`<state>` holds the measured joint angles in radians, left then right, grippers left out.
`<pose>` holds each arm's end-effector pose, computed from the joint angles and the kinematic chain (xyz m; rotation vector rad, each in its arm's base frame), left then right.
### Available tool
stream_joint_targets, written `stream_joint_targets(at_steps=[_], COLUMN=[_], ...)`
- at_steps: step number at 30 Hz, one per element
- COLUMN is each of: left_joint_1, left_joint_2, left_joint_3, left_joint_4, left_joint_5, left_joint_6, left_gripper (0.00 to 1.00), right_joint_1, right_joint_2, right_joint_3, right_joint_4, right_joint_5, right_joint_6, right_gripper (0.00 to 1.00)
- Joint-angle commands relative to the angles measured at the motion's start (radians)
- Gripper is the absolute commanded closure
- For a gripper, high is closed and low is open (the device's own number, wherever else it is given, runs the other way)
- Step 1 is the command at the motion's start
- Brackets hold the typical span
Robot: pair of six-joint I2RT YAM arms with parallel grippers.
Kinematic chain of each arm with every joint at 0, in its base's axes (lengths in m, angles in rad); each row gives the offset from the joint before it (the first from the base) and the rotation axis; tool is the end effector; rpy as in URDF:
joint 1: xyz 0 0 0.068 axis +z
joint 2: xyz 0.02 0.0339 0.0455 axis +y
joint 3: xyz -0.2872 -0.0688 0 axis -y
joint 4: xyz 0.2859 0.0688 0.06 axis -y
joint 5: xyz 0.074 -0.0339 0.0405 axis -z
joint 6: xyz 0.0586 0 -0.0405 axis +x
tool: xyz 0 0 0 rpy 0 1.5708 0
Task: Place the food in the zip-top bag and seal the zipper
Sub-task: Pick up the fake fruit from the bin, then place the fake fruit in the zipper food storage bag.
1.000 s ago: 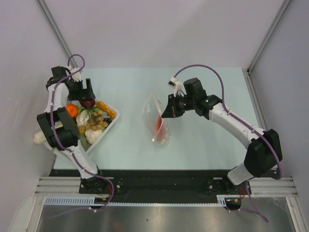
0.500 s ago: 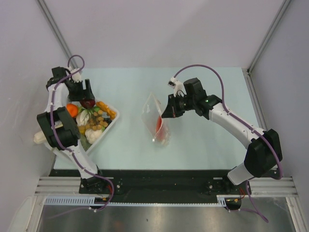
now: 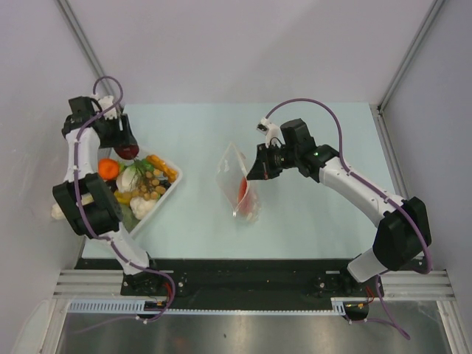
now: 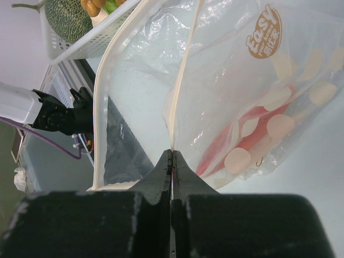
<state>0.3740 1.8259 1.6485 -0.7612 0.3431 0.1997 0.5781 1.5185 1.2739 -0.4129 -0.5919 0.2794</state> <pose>0.4362 0.1500 0.2958 -0.0746 2.4407 -0.1795 0.3121 0.2427 0.3143 -0.6853 2.2309 1.1114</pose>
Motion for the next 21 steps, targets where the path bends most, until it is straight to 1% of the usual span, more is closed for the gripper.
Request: stream_joint_targets(at_steps=[1, 4, 6, 9, 10, 12, 13, 15, 16, 17, 18, 19, 20, 21], left_joint_1=[0.009, 0.009, 0.006, -0.044, -0.096, -0.157, -0.238, -0.335, -0.453, -0.51, -0.564, -0.664, -0.713, -0.792], left_joint_2=[-0.164, -0.218, -0.25, -0.342, -0.402, -0.467, -0.532, -0.591, -0.615, -0.654, -0.665, -0.672, -0.672, -0.668], left_joint_3=[-0.003, -0.004, -0.007, -0.035, -0.064, -0.104, -0.145, -0.186, -0.225, -0.243, -0.259, -0.285, -0.292, -0.3], left_joint_4=[0.094, 0.123, 0.141, 0.163, 0.172, 0.195, 0.2, 0.21, 0.215, 0.229, 0.235, 0.238, 0.241, 0.243], left_joint_5=[-0.029, -0.024, 0.009, 0.036, 0.031, 0.056, 0.063, 0.056, 0.044, 0.007, -0.006, -0.019, -0.038, -0.062], left_joint_6=[-0.006, -0.006, -0.011, 0.015, 0.026, 0.047, 0.049, 0.047, 0.044, 0.04, 0.034, 0.024, 0.02, 0.014], left_gripper=[0.69, 0.75, 0.76, 0.75, 0.75, 0.74, 0.74, 0.73, 0.73, 0.71, 0.7, 0.7, 0.69, 0.68], right_joint_1=[-0.006, -0.006, -0.006, -0.006, -0.006, -0.007, -0.007, -0.007, -0.009, -0.009, -0.011, -0.014, -0.015, -0.015], right_joint_2=[-0.012, -0.014, -0.011, -0.009, -0.006, -0.003, -0.001, -0.003, -0.003, -0.003, -0.003, -0.006, -0.007, -0.009], right_joint_3=[0.004, 0.005, 0.005, 0.004, 0.004, 0.004, 0.005, 0.004, 0.005, 0.004, 0.005, 0.004, 0.004, 0.004], right_joint_4=[0.014, 0.019, 0.02, 0.028, 0.029, 0.033, 0.037, 0.037, 0.037, 0.037, 0.039, 0.039, 0.037, 0.037], right_joint_5=[-0.013, -0.014, -0.016, -0.022, -0.023, -0.026, -0.028, -0.031, -0.029, -0.031, -0.031, -0.034, -0.036, -0.036], right_joint_6=[-0.002, 0.0, 0.001, 0.004, 0.007, 0.01, 0.012, 0.015, 0.017, 0.015, 0.017, 0.018, 0.018, 0.018], right_gripper=[1.0, 1.0, 1.0, 1.0, 1.0, 1.0, 1.0, 1.0, 1.0, 1.0, 1.0, 1.0, 1.0, 1.0])
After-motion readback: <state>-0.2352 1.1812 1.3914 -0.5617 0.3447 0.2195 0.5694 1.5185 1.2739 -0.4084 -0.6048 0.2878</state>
